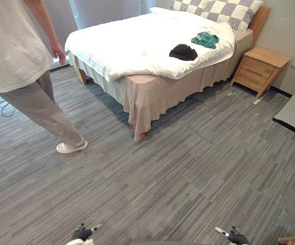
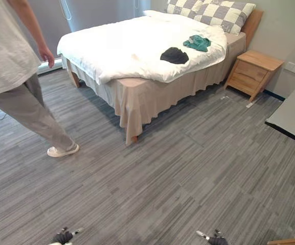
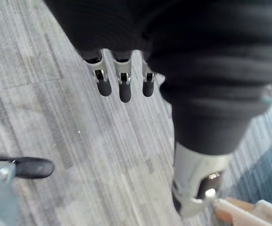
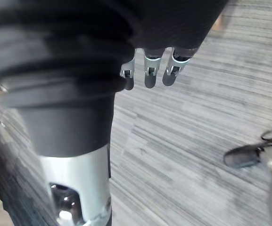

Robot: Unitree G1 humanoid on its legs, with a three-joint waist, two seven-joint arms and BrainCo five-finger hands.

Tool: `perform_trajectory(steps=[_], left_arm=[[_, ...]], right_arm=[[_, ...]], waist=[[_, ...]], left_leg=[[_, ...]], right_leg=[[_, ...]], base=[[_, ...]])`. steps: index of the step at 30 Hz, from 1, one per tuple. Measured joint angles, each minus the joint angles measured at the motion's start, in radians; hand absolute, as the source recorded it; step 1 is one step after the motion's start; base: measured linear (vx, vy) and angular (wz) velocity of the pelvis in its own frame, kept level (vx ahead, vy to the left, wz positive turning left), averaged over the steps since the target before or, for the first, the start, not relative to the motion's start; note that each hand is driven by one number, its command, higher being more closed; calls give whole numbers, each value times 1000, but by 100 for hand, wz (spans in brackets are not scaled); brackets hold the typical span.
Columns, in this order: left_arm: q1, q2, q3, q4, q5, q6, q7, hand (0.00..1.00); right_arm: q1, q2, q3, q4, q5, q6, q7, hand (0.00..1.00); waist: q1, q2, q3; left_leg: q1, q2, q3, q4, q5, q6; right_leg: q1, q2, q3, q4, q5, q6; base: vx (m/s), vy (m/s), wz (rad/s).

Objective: Tidy the bed and pick cloth on bed and put in laundry

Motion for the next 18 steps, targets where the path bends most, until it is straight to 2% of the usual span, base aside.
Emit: perform_trajectory(steps=[3, 5, 12, 18], left_arm=[[-13, 1, 1, 0, 0, 0, 3, 0], [-22, 1, 2, 0, 0, -1, 3, 0], [-30, -2, 22, -1, -9, -4, 1, 0], [-19, -6, 22, -1, -30, -20, -8, 0]], right_arm=[[-21, -20, -1, 0, 0, -5, 19, 0], [-24, -20, -1, 0, 0, -8, 31, 0], [-42, -20, 2, 0, 0, -8, 40, 0], [-44, -17, 15, 0, 0, -8, 40, 0]], waist=[[-6, 15, 10], [-8, 17, 11], [-9, 18, 11], [-9, 18, 11]], left_leg=[[16, 6, 6, -2, -1, -12], [18, 7, 8, -1, -2, -30], [23, 9, 19, -1, -2, -30], [37, 9, 21, -1, -2, -30]], right_leg=[[12, 4, -20, -1, 2, 25], [15, 4, -29, -1, 1, 27], [25, 3, -43, 0, -11, 45], [40, 3, -63, 4, -12, 46]], base=[[64, -32, -5], [50, -30, 2], [20, -17, 3], [8, -20, 4]])
